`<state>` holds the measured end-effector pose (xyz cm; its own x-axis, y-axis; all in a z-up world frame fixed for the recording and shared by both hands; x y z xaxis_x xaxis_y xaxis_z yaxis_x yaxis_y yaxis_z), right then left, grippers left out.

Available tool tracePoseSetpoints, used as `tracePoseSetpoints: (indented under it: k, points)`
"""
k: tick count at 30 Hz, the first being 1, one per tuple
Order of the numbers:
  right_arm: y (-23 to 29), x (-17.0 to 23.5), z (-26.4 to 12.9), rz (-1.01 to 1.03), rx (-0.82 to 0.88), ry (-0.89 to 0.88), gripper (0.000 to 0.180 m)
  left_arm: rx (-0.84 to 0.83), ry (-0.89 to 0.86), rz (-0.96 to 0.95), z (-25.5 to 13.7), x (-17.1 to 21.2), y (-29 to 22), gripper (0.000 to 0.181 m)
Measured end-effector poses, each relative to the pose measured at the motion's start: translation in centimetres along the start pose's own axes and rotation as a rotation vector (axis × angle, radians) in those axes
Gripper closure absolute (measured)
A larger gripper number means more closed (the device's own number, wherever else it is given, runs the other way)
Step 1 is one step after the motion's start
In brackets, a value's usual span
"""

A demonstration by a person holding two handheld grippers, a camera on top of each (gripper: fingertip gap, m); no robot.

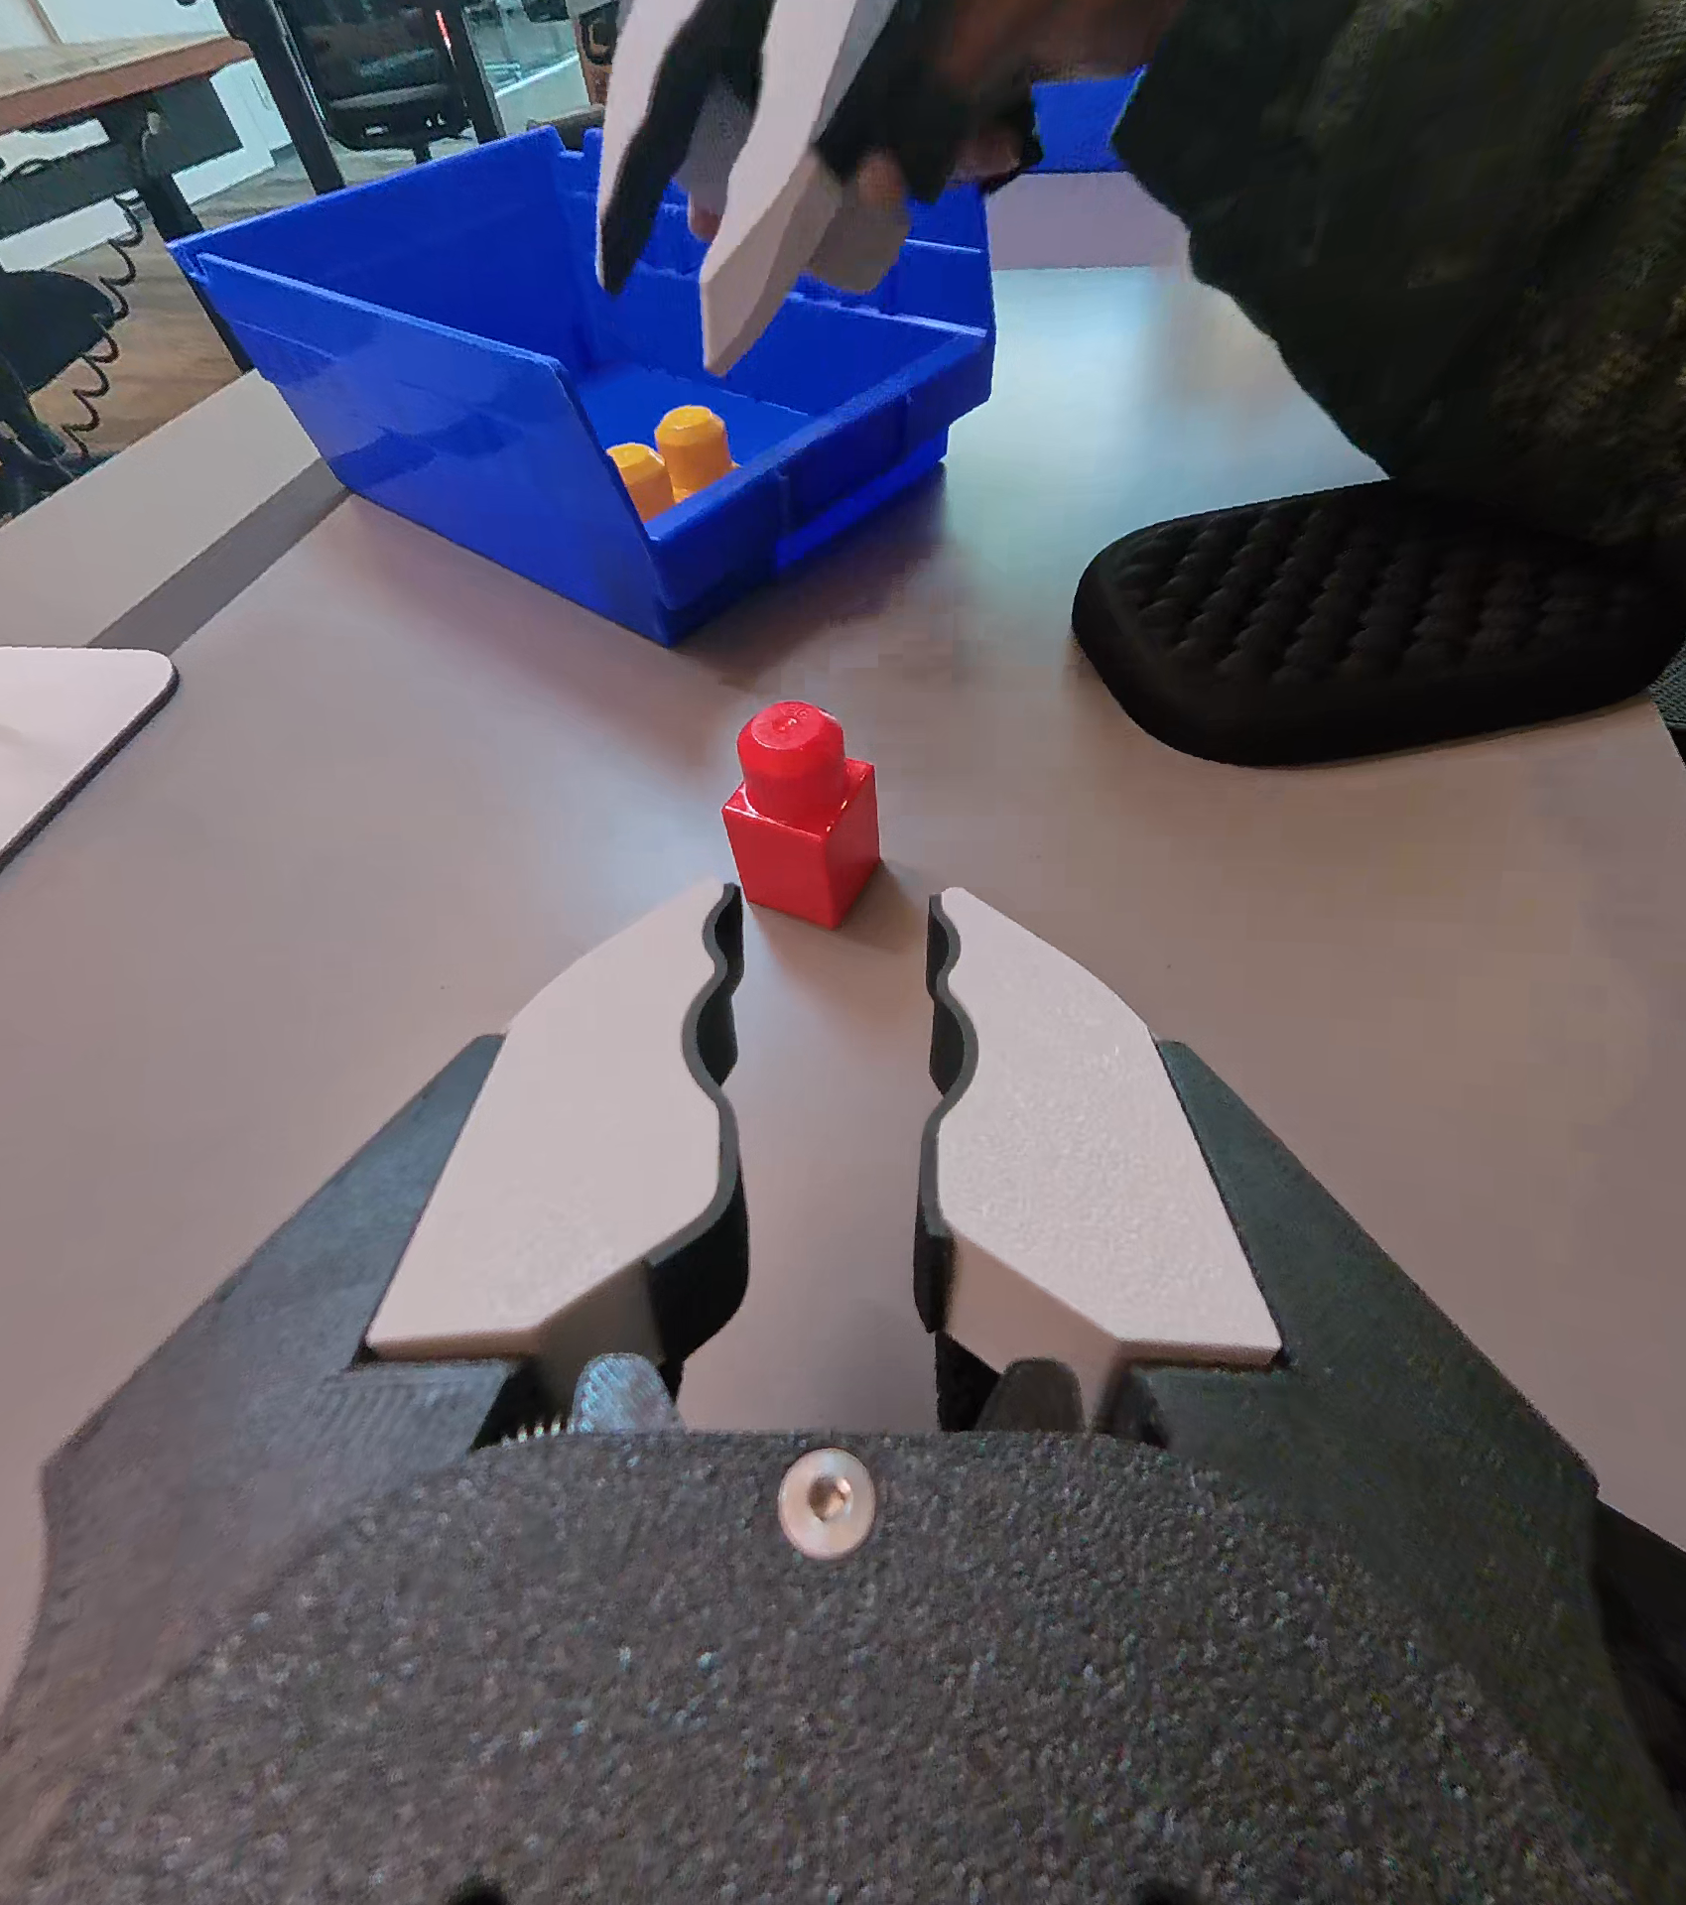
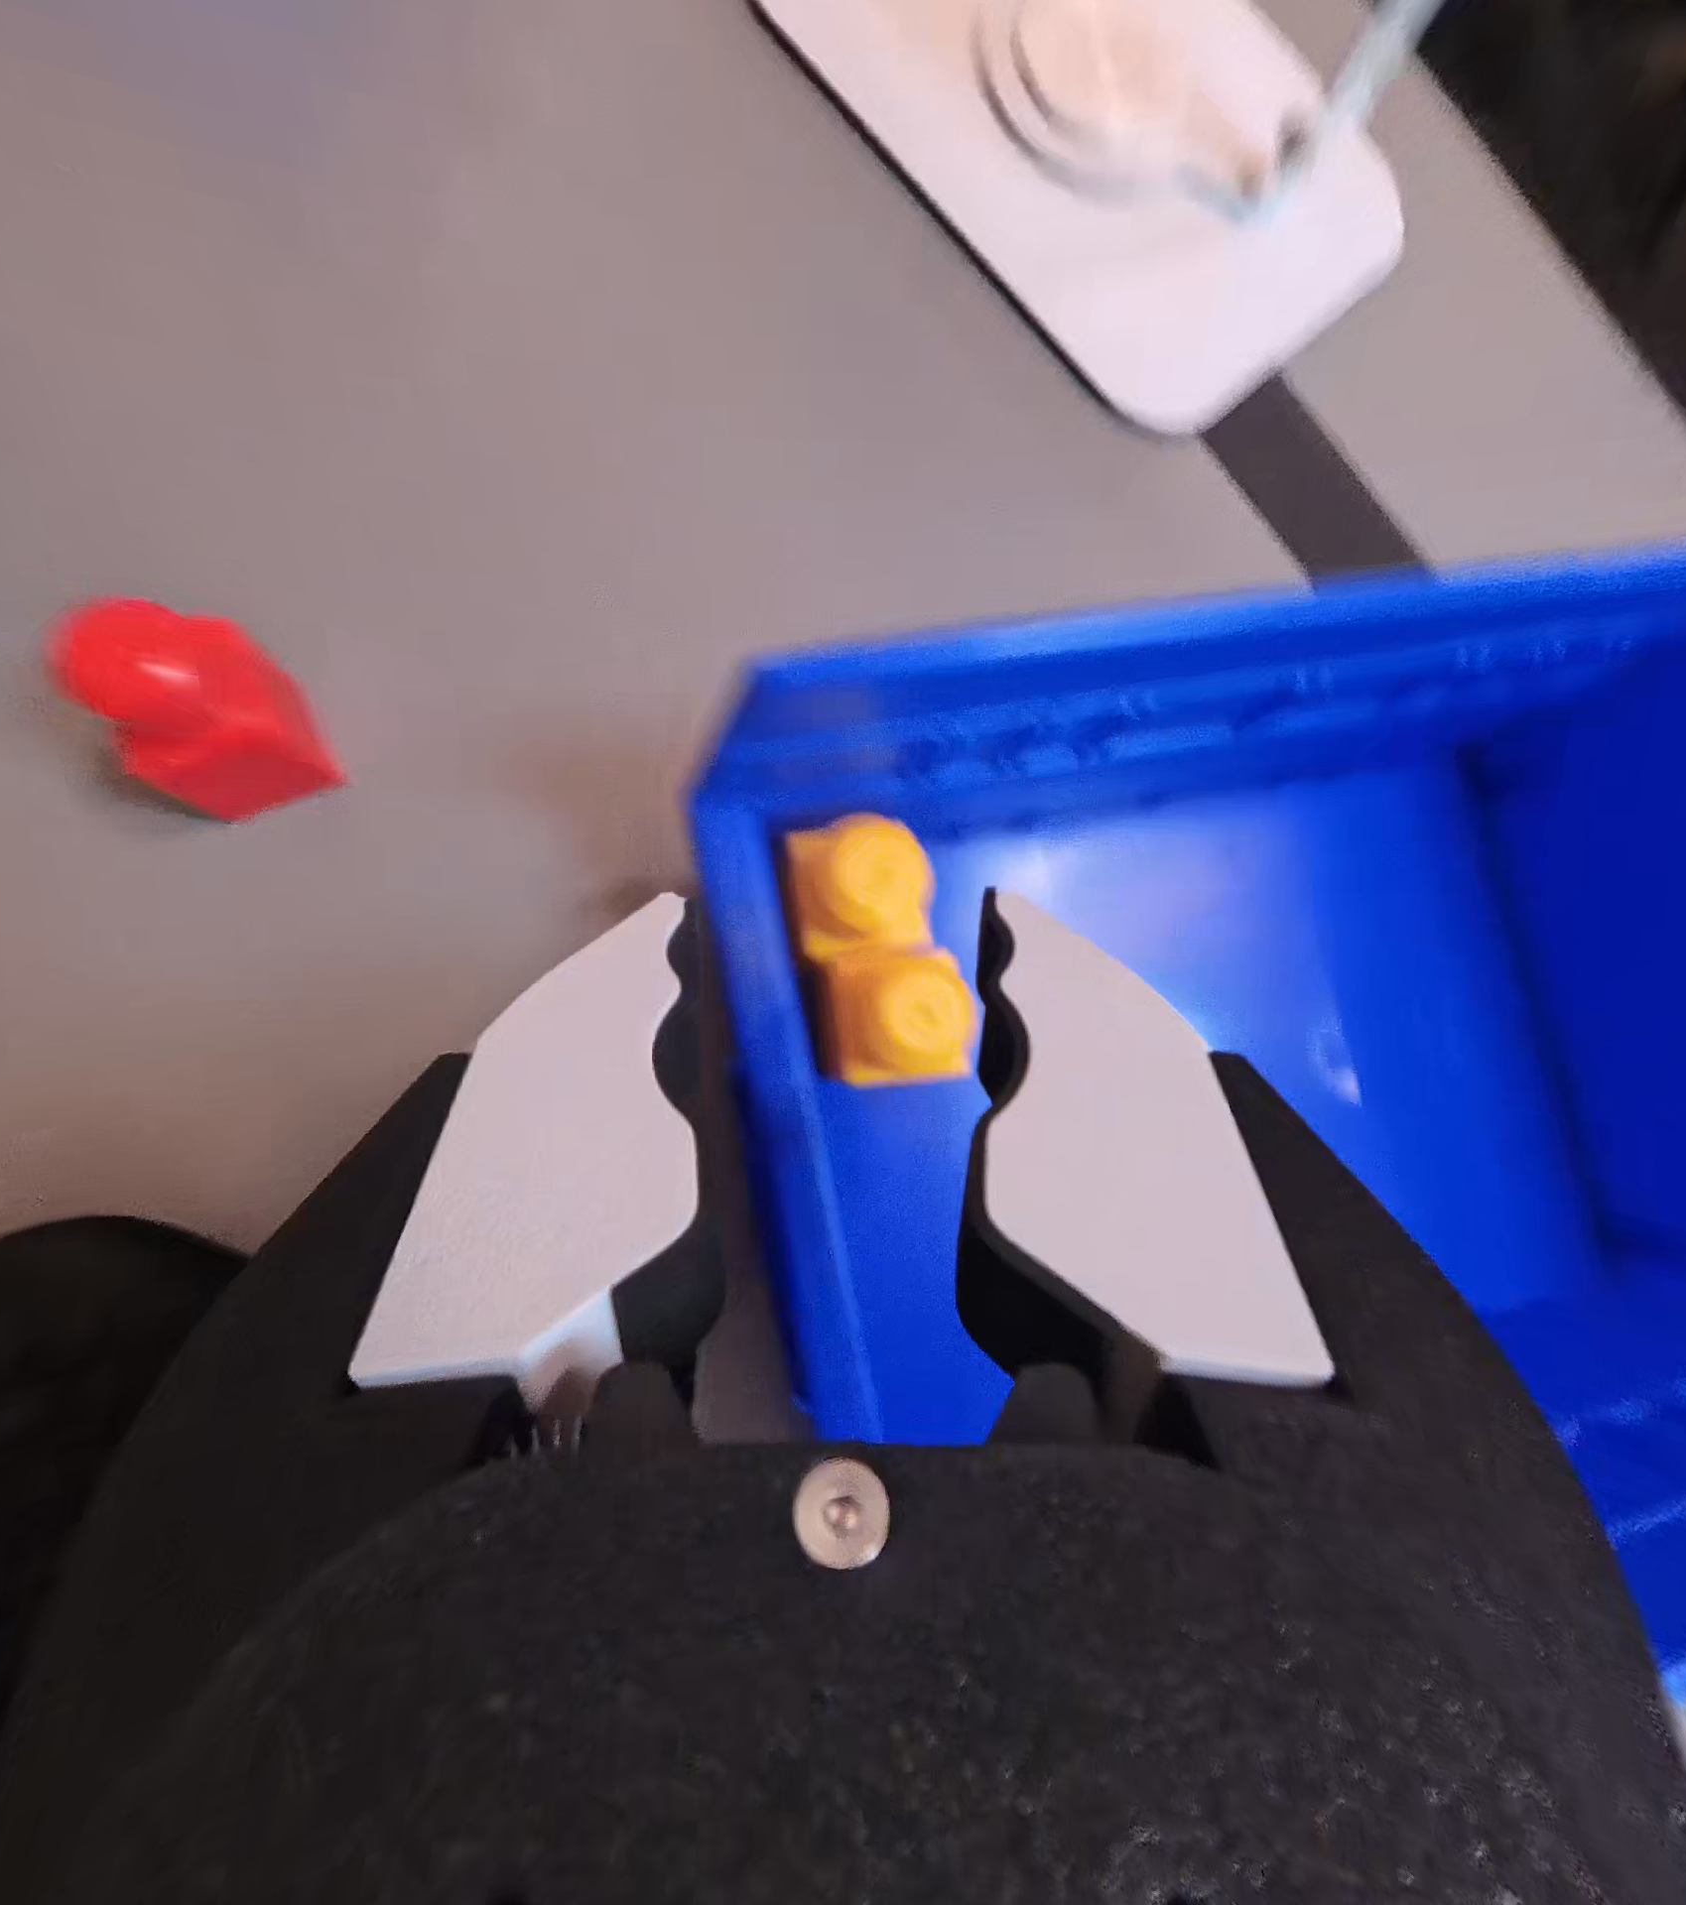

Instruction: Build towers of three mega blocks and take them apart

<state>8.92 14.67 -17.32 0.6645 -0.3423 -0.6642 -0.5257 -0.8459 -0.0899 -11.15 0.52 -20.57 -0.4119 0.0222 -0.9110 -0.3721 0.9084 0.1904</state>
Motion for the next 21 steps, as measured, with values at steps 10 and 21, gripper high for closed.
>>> tracePoseSetpoints:
  k: [10, 21]
  points:
    - [15.5, -1.1, 5.9, -0.296, -0.423, 0.087, 0.151, -0.077, -0.027, 0.008, -0.7, -0.3, 0.9, 0.148]
    - [-4.6, -1.7, -6.2, 0.242, 0.46, -0.193, 0.151, -0.499, -0.211, -0.087, -5.8, -2.1, 6.3, 0.181]
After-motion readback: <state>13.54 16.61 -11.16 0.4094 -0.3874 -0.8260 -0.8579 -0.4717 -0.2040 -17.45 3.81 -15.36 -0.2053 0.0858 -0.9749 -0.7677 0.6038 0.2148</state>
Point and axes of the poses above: each gripper's, where its closed fingertips meet, z out along the fingers, x out of its underside, y = z × x across the jaws, the point moved 3 cm from there along -z, back along the fingers, and after that the axes turned 7 degrees about z, right-handed, at the moved point
